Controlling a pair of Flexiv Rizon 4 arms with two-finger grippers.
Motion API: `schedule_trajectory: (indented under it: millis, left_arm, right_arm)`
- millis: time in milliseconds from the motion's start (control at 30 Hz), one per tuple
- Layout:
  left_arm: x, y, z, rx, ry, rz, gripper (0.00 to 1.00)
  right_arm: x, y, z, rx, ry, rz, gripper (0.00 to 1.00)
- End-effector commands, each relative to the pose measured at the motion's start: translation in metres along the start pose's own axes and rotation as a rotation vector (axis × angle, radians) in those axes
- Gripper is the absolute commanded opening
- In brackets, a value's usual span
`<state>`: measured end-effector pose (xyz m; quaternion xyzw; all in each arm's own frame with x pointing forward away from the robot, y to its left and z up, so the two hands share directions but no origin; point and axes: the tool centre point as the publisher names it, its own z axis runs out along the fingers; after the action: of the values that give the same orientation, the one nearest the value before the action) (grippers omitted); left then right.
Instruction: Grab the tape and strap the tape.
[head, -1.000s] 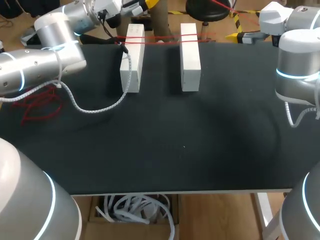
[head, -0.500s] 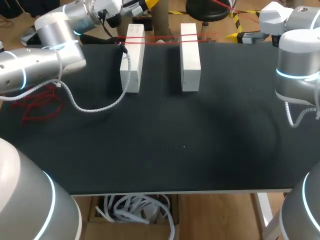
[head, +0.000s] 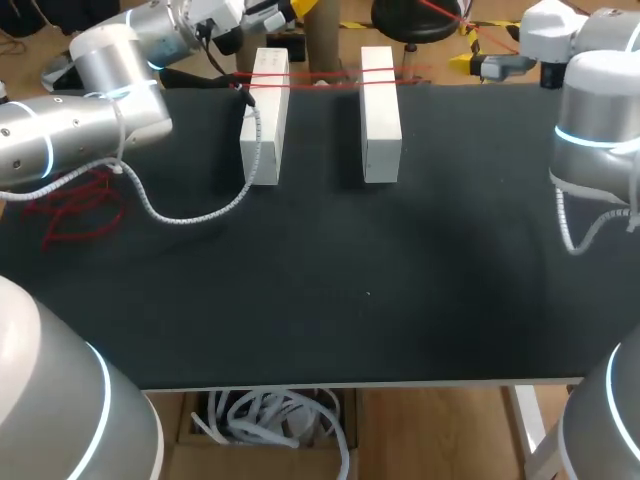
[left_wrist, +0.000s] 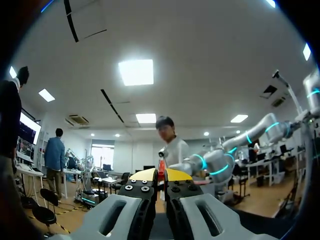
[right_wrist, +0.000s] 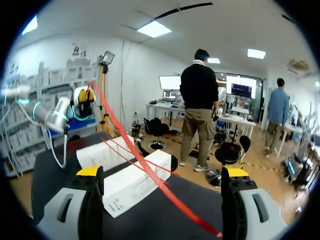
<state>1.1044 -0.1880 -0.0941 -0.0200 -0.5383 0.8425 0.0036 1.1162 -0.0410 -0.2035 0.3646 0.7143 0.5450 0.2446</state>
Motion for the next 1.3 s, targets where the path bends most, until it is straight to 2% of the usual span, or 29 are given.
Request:
schedule_trajectory:
  millis: [33,167,200,267,333,433,467,967,1000,1033,1200,1267,1300]
  left_arm:
    - [-0.002,0.001,0.000,0.002,0.005,0.000,0.00]
    - [-0.002,0.001,0.000,0.002,0.005,0.000,0.00]
    - [-0.002,0.001,0.000,0.002,0.005,0.000,0.00]
    - [-0.002,0.001,0.000,0.002,0.005,0.000,0.00]
    - [-0.002,0.001,0.000,0.002,0.005,0.000,0.00]
    - [-0.002,0.001,0.000,0.002,0.005,0.000,0.00]
    - [-0.002,0.001,0.000,0.002,0.005,0.000,0.00]
    - [-0.002,0.001,0.000,0.002,0.005,0.000,0.00]
    - [-0.002,0.001,0.000,0.002,0.005,0.000,0.00]
    - [-0.002,0.001,0.000,0.002,0.005,0.000,0.00]
    - [-0.002,0.001,0.000,0.002,0.005,0.000,0.00]
    - [-0.002,0.001,0.000,0.002,0.005,0.000,0.00]
    - [-0.002,0.001,0.000,0.002,0.005,0.000,0.00]
  right_arm:
    - [-0.008,-0.002,-0.013,-0.161,0.003,0.495,1.00]
    - [-0.008,-0.005,-0.022,-0.215,-0.042,0.789,1.00]
    - [-0.010,-0.007,-0.024,-0.253,-0.051,0.905,1.00]
    - [-0.010,-0.012,-0.024,-0.216,-0.080,1.055,1.00]
    - [-0.007,-0.014,-0.023,-0.188,-0.085,1.120,1.00]
    - [0.001,-0.011,-0.019,-0.153,-0.081,1.114,1.00]
    - [0.002,-0.007,-0.019,-0.194,-0.053,1.077,1.00]
    - [0.002,-0.007,-0.019,-0.194,-0.053,1.077,1.00]
    - [0.008,-0.007,-0.019,-0.226,-0.049,1.180,1.00]
    - [0.015,-0.007,-0.017,-0.219,-0.063,1.239,1.00]
    - [0.034,0.001,-0.022,-0.277,-0.150,1.455,1.00]
    - [0.040,0.004,-0.027,-0.302,-0.202,1.485,1.00]
    - [0.044,0.008,-0.031,-0.311,-0.194,1.502,1.00]
